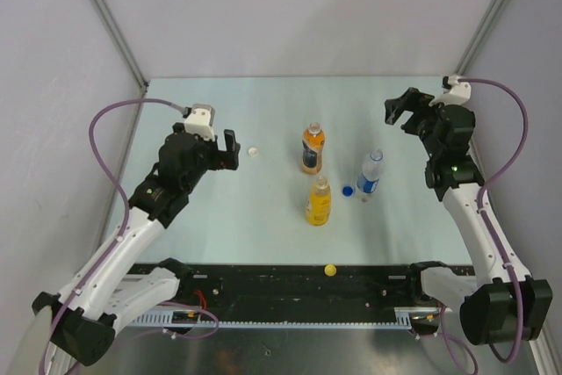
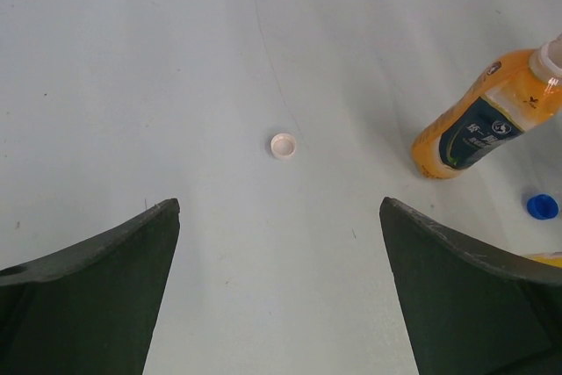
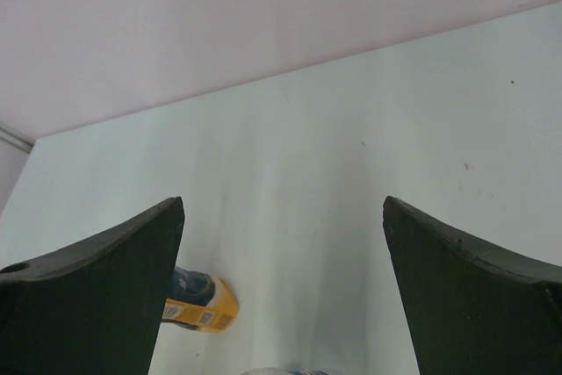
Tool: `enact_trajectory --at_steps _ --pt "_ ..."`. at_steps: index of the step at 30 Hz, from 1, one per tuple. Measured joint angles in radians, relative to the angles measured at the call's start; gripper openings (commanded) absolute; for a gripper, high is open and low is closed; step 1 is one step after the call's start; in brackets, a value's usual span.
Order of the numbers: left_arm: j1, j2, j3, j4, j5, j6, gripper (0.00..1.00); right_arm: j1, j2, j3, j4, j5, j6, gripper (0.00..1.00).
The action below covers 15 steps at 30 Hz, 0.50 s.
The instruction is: Unscrew the bottle caps
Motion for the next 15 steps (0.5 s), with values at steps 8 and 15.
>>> enact_trajectory --at_steps 8,15 --pt "0.000 0.087 0.051 0.001 0.038 0.025 1.00 0.000 0.075 0.000 -0.040 0.050 -0.036 0.99" --pt "0.000 0.169 0.081 0.001 0.038 0.027 0.99 -0.002 0.155 0.000 -0.070 0.104 -0.031 0.99"
